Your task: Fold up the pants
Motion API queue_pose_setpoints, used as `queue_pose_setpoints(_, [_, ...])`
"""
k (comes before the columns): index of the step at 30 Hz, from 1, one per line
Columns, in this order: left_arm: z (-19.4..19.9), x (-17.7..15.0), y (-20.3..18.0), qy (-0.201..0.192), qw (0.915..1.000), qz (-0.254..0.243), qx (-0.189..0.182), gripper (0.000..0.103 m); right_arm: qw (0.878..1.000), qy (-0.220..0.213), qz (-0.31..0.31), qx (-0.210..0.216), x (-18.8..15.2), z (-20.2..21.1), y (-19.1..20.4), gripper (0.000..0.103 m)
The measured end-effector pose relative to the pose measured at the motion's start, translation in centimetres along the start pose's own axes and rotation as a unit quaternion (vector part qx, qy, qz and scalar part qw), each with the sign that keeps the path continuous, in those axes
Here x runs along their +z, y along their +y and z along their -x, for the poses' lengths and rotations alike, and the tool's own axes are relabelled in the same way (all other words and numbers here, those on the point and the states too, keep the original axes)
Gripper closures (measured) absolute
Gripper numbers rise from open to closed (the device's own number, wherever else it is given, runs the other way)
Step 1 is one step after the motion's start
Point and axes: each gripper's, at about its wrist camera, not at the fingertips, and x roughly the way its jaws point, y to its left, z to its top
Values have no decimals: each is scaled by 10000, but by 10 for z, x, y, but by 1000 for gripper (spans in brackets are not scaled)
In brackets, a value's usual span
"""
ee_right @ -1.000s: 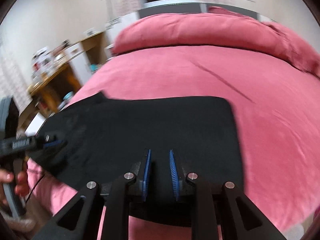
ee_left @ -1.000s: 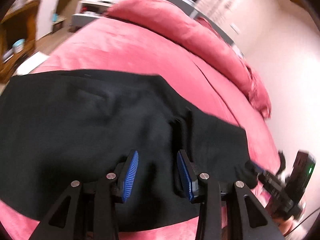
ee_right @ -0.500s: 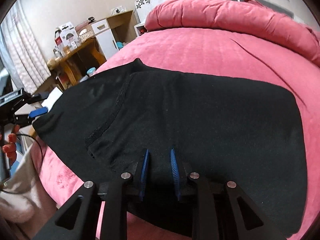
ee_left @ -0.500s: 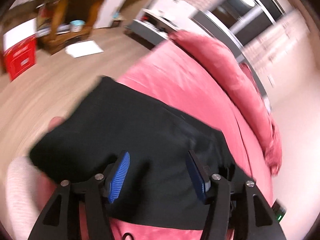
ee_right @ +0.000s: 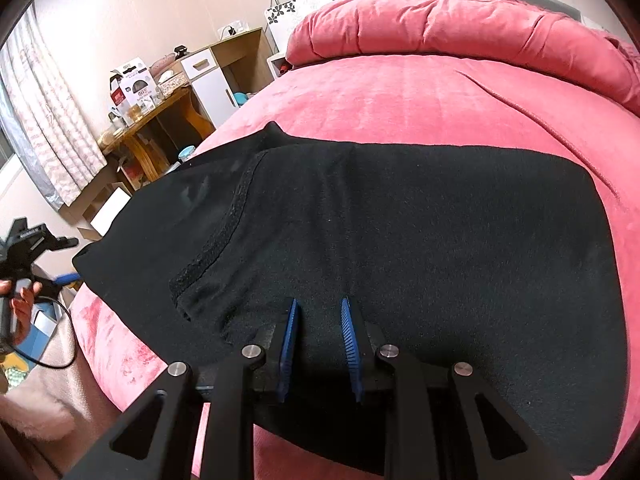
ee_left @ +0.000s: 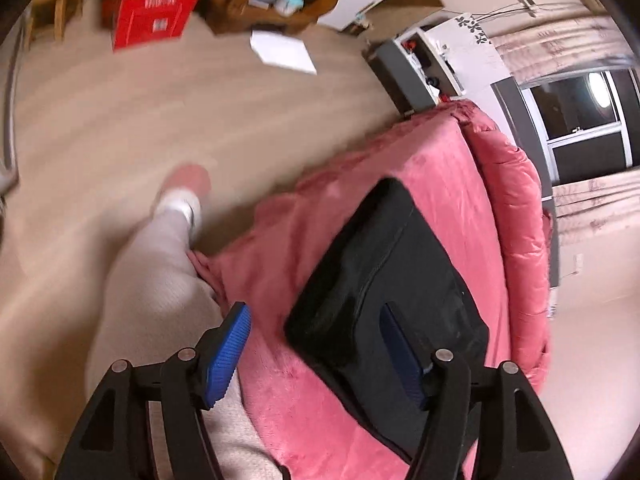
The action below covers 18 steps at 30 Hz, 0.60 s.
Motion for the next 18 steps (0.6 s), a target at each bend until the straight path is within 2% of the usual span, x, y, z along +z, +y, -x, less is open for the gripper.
queue_pose_setpoints(4, [-16,-3,9,255,9987,261,-352,35,10000,-2,-1,10,0,1,-1,80])
queue_pose_setpoints(7, [-21,-5,1,146,9992,186,-314,37,10000,-9,1,26,0,2,-3,80])
queue_pose_setpoints(9, [-21,-7,-5,44,9995,78,-300,46,10000,-13,3,30,0,2,-4,80])
queue_pose_setpoints(11, [-21,-8,-10,-48,9999,-69,-80,68,10000,-14,-2,33,0,2,-4,80])
queue_pose_setpoints(12, [-21,-9,-13,-100,9998,-173,90,72,10000,-16,-5,37,0,2,-4,80])
queue_pose_setpoints(13, [-21,-10,-14,-145,9995,-250,131,75,10000,-17,-5,42,0,2,-4,80])
queue_pose_setpoints(14, [-19,-9,-15,-222,9993,-282,64,82,10000,-18,-6,45,1,3,-4,80])
queue_pose_setpoints(18, [-3,-14,-31,-557,9966,-590,-172,85,10000,-21,-3,51,1,2,-5,80])
